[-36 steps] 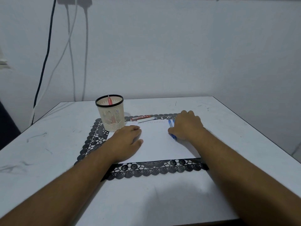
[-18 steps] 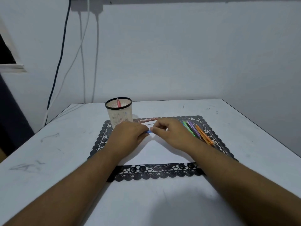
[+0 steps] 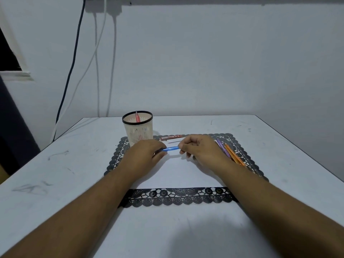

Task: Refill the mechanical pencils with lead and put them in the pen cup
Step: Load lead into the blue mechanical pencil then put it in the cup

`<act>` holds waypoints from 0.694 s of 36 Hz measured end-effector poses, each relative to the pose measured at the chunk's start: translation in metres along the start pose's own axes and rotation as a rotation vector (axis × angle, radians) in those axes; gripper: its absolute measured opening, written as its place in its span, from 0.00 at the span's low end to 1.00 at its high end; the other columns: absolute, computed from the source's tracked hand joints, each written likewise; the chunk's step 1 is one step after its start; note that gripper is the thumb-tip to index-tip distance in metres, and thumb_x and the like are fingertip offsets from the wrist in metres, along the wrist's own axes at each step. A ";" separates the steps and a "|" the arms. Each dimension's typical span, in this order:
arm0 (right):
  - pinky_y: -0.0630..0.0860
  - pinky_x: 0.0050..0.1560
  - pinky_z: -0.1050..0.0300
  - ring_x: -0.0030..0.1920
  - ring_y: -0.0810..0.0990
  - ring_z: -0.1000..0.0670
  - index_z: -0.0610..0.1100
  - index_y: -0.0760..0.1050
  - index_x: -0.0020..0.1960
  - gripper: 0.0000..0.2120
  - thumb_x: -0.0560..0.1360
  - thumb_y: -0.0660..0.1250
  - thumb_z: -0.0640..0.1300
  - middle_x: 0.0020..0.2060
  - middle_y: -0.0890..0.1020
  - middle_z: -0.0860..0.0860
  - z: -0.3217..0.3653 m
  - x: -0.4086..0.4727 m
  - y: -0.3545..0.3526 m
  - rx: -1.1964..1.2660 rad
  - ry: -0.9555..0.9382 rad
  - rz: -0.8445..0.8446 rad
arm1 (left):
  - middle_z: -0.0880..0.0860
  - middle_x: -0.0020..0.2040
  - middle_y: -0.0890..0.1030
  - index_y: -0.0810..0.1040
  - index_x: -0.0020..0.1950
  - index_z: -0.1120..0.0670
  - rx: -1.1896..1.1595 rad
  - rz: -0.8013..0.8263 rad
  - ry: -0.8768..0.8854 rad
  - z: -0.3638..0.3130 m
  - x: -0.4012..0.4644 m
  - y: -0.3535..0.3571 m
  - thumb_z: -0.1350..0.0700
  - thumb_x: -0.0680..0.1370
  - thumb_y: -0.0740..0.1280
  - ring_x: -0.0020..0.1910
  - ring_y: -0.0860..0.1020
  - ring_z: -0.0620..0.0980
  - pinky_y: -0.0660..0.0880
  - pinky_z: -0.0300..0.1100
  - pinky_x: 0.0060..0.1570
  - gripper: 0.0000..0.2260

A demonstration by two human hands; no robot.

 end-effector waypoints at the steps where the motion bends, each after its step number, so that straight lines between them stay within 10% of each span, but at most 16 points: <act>1: 0.72 0.32 0.67 0.33 0.77 0.55 0.37 0.83 0.50 0.04 0.79 0.71 0.38 0.41 0.87 0.44 -0.001 0.000 0.000 -0.010 0.005 0.000 | 0.46 0.41 0.80 0.84 0.52 0.51 0.002 0.006 0.002 0.000 0.000 0.000 0.52 0.82 0.68 0.40 0.75 0.47 0.69 0.45 0.37 0.06; 13: 0.77 0.42 0.63 0.40 0.79 0.51 0.39 0.83 0.43 0.06 0.77 0.70 0.32 0.40 0.84 0.39 -0.015 0.003 -0.007 -0.118 0.061 -0.020 | 0.48 0.43 0.82 0.85 0.52 0.54 -0.028 0.044 -0.071 0.008 -0.001 -0.001 0.54 0.82 0.68 0.42 0.77 0.48 0.72 0.46 0.42 0.07; 25: 0.69 0.40 0.63 0.42 0.76 0.59 0.49 0.86 0.55 0.06 0.80 0.72 0.46 0.47 0.81 0.57 -0.013 0.005 -0.007 -0.571 -0.046 -0.005 | 0.49 0.44 0.83 0.85 0.53 0.52 -0.007 0.084 -0.059 0.001 -0.001 -0.004 0.51 0.82 0.67 0.43 0.78 0.48 0.75 0.48 0.44 0.09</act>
Point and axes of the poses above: each hand's wrist, its own x-axis towards the middle knuckle, its own y-axis out of the palm, z = x × y, the point moved 1 cm from there along x, towards the middle knuckle
